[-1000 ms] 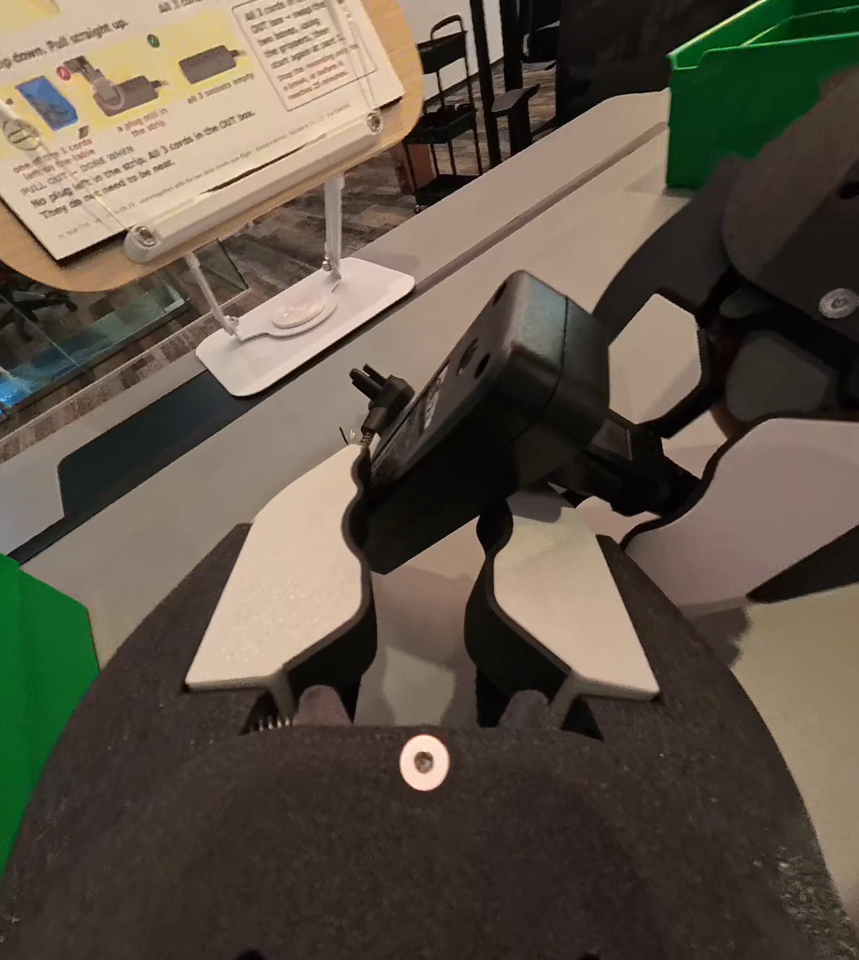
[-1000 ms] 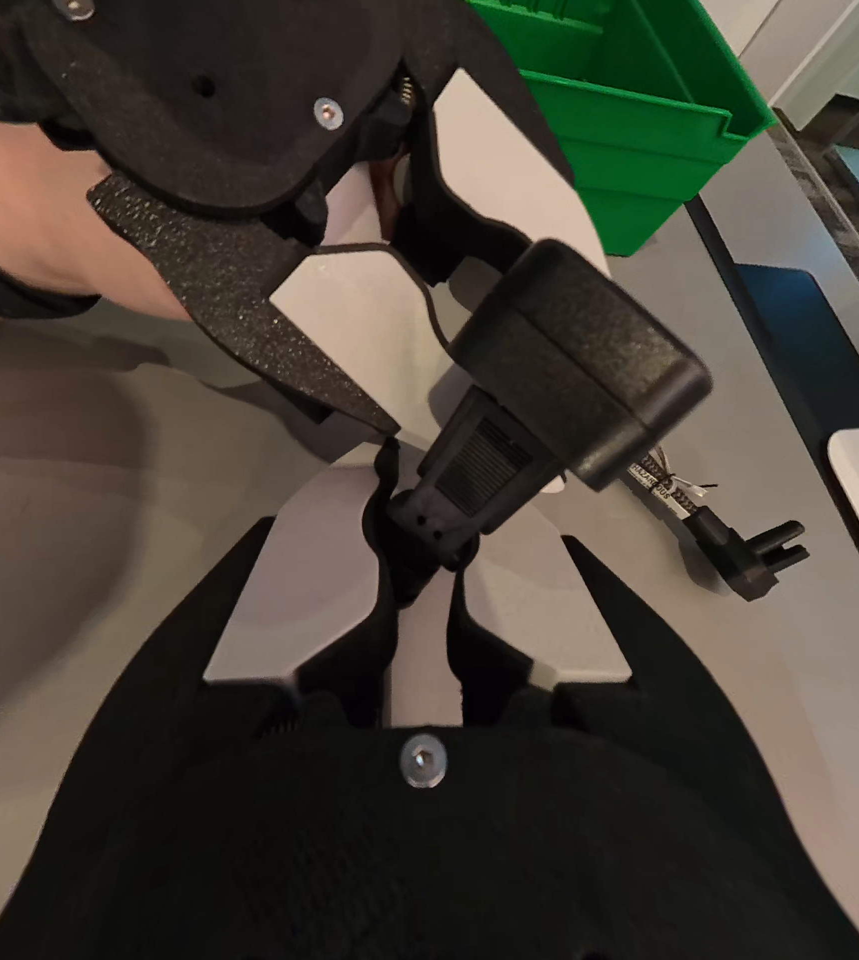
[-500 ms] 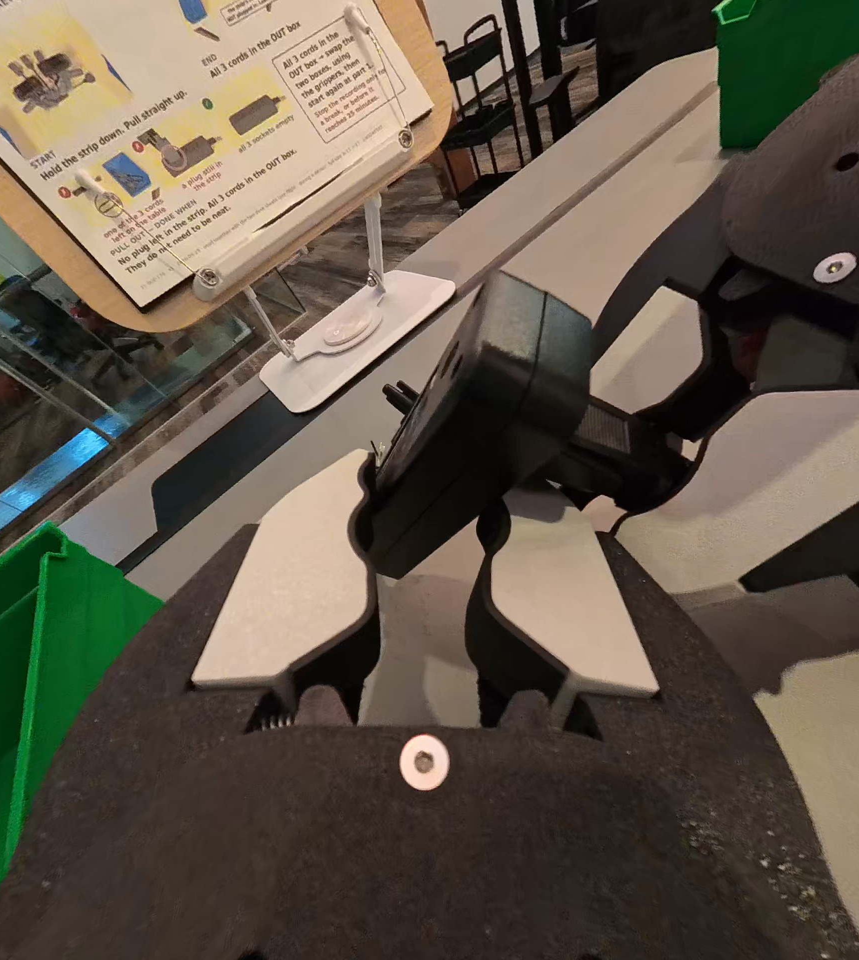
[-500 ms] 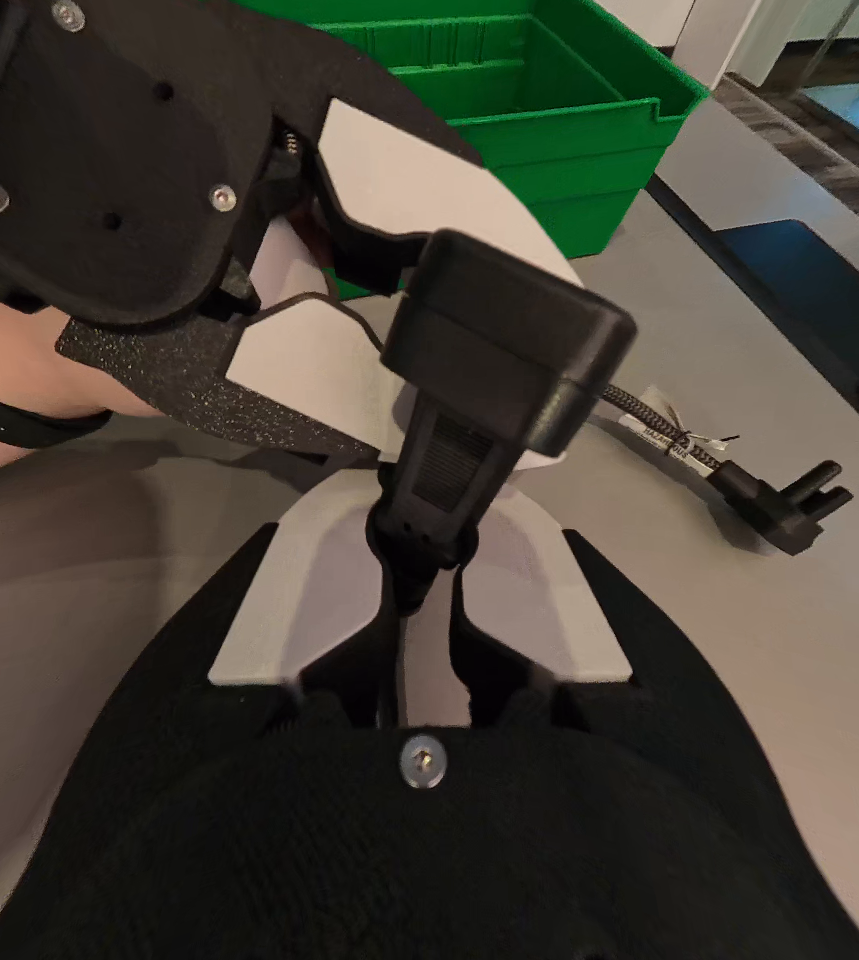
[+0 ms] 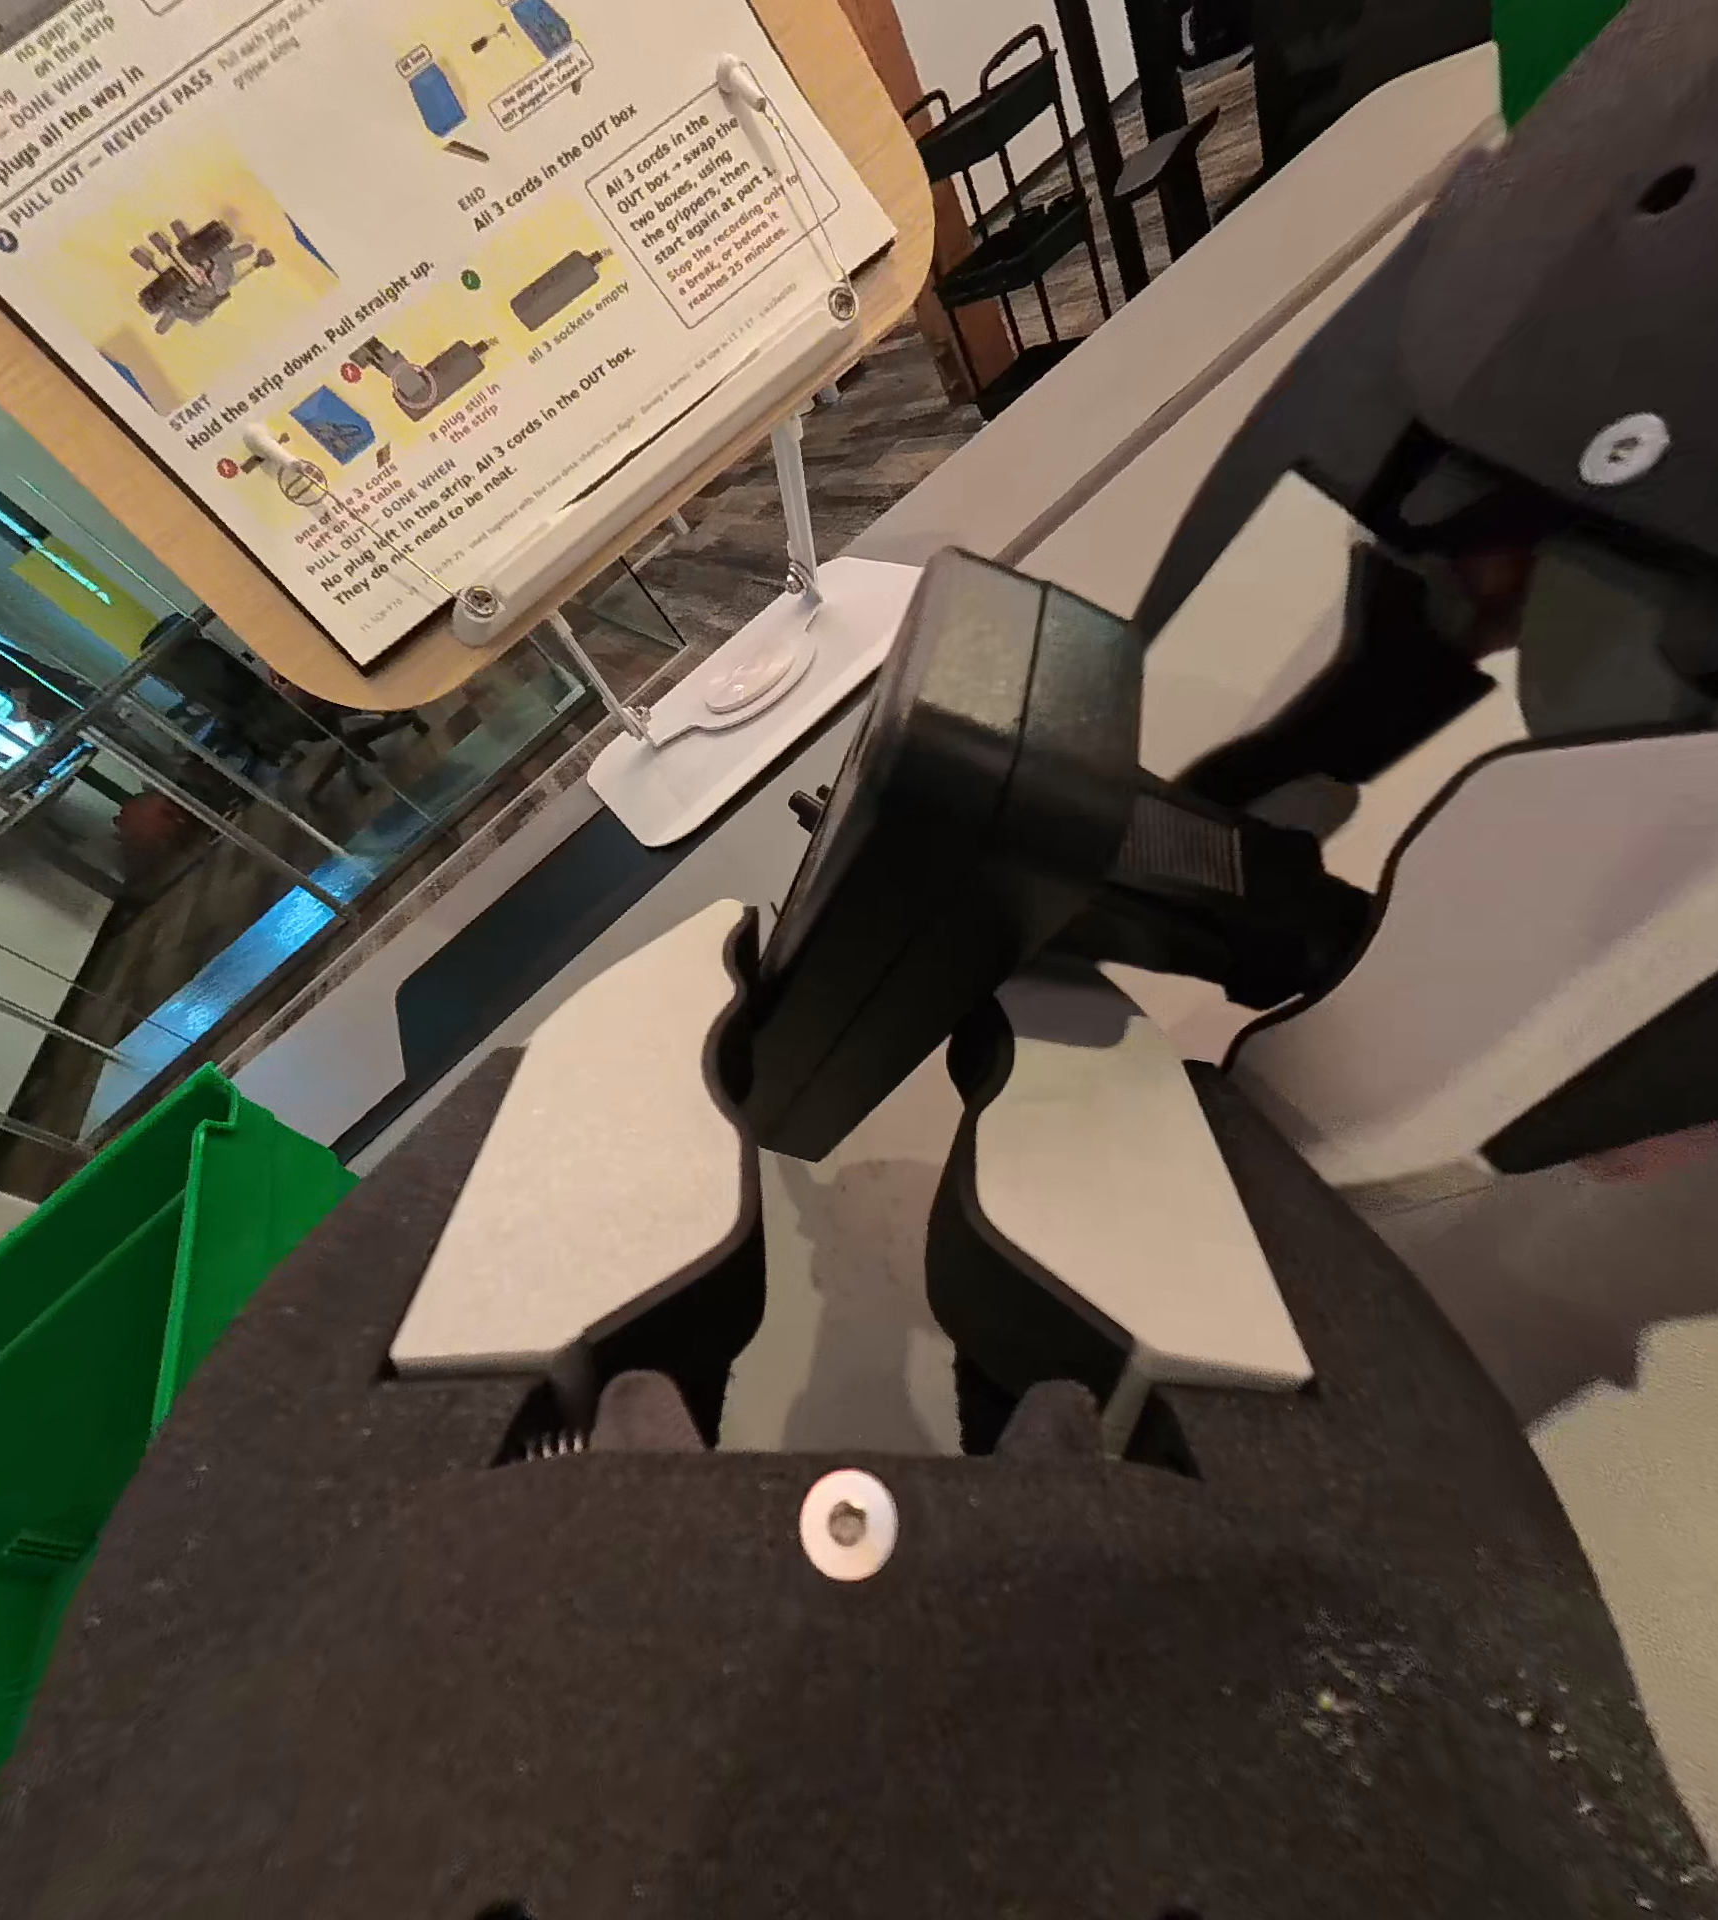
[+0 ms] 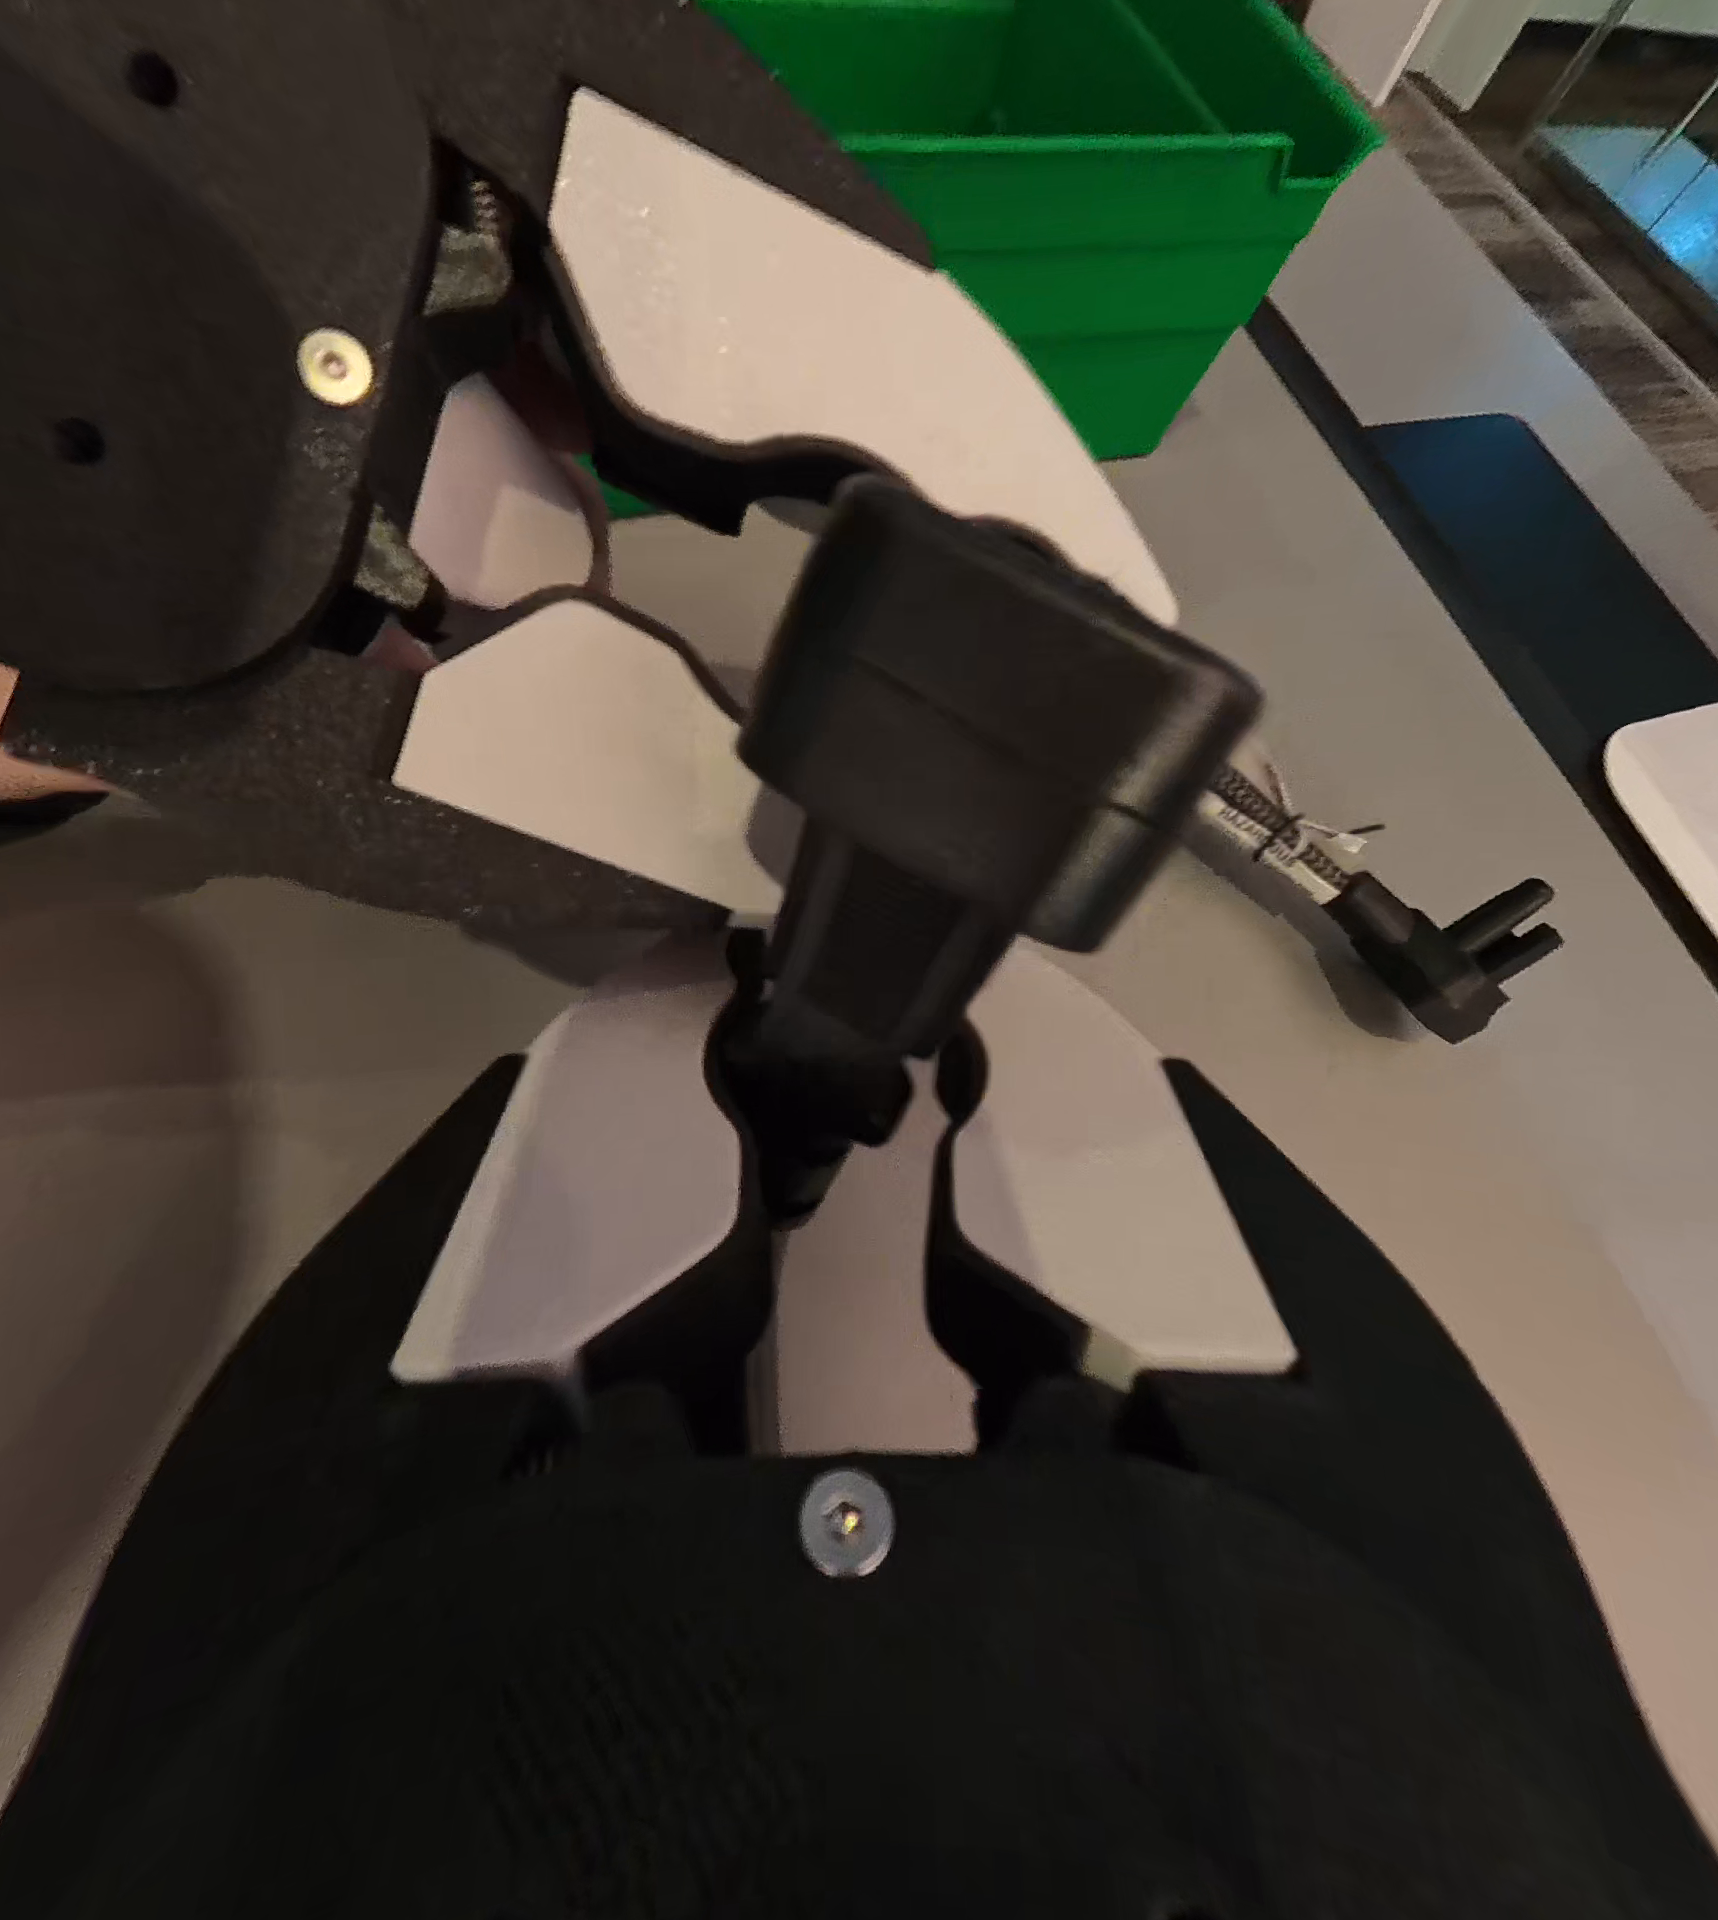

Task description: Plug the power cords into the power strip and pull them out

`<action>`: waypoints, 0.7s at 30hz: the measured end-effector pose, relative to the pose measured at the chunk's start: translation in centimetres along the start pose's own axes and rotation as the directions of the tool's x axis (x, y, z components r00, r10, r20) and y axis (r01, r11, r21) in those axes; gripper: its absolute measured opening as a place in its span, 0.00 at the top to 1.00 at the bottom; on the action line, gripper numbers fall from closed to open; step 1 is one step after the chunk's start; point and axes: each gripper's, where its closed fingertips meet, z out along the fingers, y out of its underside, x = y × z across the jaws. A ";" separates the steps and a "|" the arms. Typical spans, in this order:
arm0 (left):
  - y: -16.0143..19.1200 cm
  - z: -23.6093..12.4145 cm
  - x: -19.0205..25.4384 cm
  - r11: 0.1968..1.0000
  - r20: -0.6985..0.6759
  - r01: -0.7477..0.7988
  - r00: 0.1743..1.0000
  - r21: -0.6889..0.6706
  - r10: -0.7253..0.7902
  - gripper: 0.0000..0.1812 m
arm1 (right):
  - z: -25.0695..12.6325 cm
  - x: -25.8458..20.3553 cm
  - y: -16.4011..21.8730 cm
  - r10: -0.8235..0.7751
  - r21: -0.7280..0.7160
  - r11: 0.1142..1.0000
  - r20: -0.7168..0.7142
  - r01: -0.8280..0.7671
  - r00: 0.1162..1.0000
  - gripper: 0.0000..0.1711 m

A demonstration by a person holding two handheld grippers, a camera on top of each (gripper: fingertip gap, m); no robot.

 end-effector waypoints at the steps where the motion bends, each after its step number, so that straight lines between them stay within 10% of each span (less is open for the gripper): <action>1: -0.1 -0.1 0.0 1.000 0.005 -0.012 1.000 0.006 0.012 0.81 | -0.1 0.4 -0.1 0.012 0.016 1.000 -0.005 -0.012 1.000 0.74; 6: 0.0 0.0 0.1 0.999 0.010 -0.049 0.999 0.007 0.048 0.82 | -0.5 1.8 -0.7 -0.053 0.106 0.992 -0.080 0.061 0.995 0.54; 21: 1.2 0.1 -0.7 0.996 0.041 -0.078 0.996 -0.050 0.080 0.83 | -0.3 -0.2 -0.3 -0.061 0.064 0.996 0.046 0.058 0.997 0.63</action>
